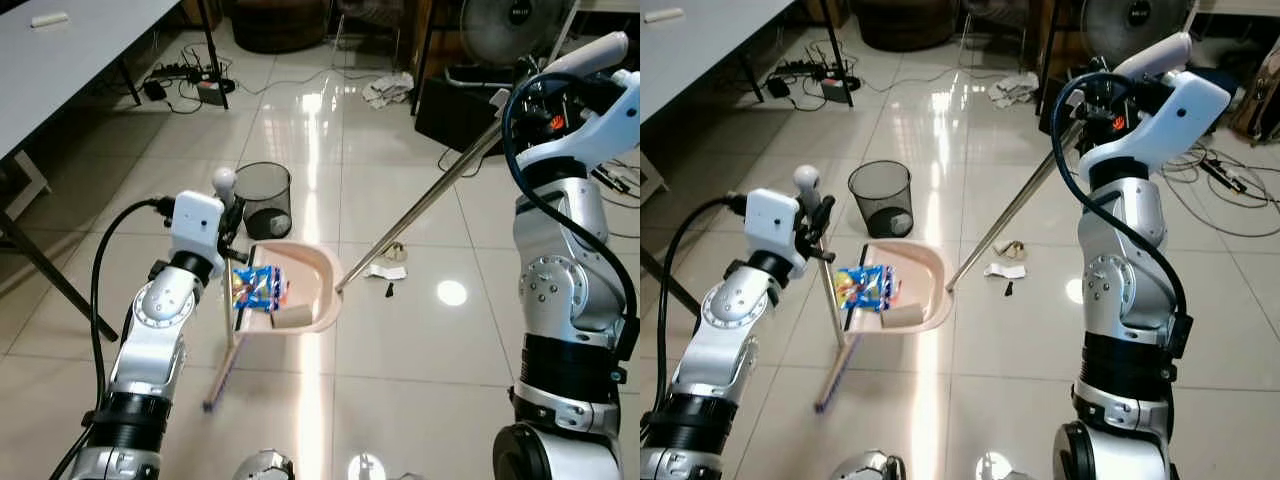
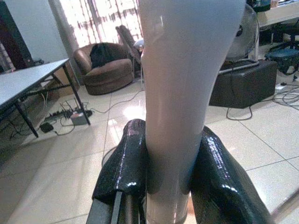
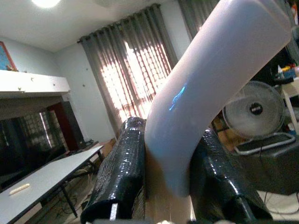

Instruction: Sweep floor

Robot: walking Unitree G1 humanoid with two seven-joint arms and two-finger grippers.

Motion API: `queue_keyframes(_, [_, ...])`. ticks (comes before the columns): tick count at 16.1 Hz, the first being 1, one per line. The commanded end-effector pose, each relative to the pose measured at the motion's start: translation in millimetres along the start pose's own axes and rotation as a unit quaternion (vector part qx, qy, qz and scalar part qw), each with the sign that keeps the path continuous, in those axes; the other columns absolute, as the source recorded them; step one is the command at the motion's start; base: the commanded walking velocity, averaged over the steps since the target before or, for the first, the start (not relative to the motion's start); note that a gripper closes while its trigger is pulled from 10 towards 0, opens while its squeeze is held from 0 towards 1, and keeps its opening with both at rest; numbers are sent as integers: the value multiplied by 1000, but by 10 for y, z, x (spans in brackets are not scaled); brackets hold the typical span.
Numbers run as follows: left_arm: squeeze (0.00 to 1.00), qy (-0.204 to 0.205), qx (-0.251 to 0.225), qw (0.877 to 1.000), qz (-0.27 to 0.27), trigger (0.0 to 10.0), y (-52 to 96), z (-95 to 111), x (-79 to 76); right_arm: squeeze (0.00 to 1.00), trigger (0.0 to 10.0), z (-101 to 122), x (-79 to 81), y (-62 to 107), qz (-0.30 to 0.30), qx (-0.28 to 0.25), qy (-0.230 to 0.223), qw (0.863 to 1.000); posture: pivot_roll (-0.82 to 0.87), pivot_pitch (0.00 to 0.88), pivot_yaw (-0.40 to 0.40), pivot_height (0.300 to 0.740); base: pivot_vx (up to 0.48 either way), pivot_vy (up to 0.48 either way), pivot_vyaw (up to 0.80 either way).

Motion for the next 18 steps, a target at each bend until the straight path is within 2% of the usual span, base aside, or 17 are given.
queue_keyframes(1, [0, -17, -3, 1000, 16, 10000, 37, -9, 106, 0, 10000, 165, 99, -45, 23, -38, 2, 999, 1, 10, 47, 740, 270, 0, 0])
queue_keyframes(4, [0, -23, 11, 999, 35, 10000, 91, -88, 224, 0, 10000, 163, 34, -21, 19, -34, 9, 999, 4, 10, 44, 740, 270, 0, 0])
queue_keyframes(6, [0, -32, 11, 998, 53, 10000, 89, -85, 308, 0, 10000, 142, -51, 55, 9, -31, 7, 999, 7, 12, 47, 740, 281, 0, 0])
queue_keyframes(11, [0, -23, -6, 998, 62, 10000, 50, 1, 275, 0, 10000, 64, -138, 201, -3, -15, 25, 1000, 2, 14, 55, 740, 297, 0, 0])
queue_keyframes(18, [0, -15, 1, 997, 75, 10000, 81, -36, 296, 0, 10000, 133, -85, 167, 3, -33, 8, 999, 4, 12, 55, 740, 332, 0, 0])
Point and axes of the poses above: a point about 5 cm out from each wrist's last joint towards the gripper, its own y axis pointing back from the gripper into the wrist, its own z axis along the axis of the wrist's last joint, x = y × z, the point moved 2 cm from there along -y, pointing out of the wrist towards the gripper, and after that the axes turned 11 degrees about -y, right-handed, at the moved point
